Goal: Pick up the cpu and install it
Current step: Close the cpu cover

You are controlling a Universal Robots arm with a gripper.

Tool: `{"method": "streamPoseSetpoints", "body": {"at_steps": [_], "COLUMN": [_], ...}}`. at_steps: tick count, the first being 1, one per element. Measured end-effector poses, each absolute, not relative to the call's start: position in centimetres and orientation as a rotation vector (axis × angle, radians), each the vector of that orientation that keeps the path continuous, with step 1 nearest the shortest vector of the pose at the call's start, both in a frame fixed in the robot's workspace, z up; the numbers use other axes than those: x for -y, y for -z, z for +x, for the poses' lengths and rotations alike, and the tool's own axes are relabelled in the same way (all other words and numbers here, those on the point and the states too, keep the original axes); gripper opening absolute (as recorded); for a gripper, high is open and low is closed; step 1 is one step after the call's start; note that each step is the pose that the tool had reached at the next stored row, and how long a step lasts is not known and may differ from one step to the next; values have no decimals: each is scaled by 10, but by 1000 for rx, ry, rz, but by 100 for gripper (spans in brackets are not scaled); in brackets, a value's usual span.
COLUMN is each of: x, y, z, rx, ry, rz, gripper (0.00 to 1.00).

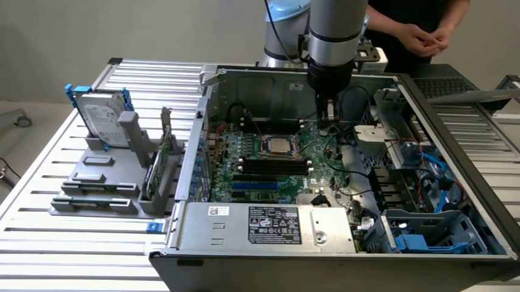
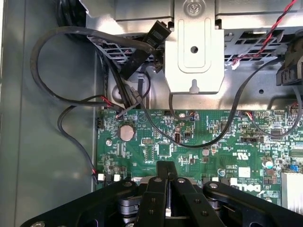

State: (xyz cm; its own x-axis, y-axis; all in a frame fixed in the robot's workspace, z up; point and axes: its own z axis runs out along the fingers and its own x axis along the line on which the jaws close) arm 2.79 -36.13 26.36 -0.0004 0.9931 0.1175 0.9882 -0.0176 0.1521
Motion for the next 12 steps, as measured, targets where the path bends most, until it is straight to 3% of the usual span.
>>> {"method": "streamPoseSetpoints", "body": {"at_steps": [12], "x": [361], "y": [-254], "z": [28], "rx": [-2197], "ry": [-312], "rz": [2180], "gripper": [11]}}
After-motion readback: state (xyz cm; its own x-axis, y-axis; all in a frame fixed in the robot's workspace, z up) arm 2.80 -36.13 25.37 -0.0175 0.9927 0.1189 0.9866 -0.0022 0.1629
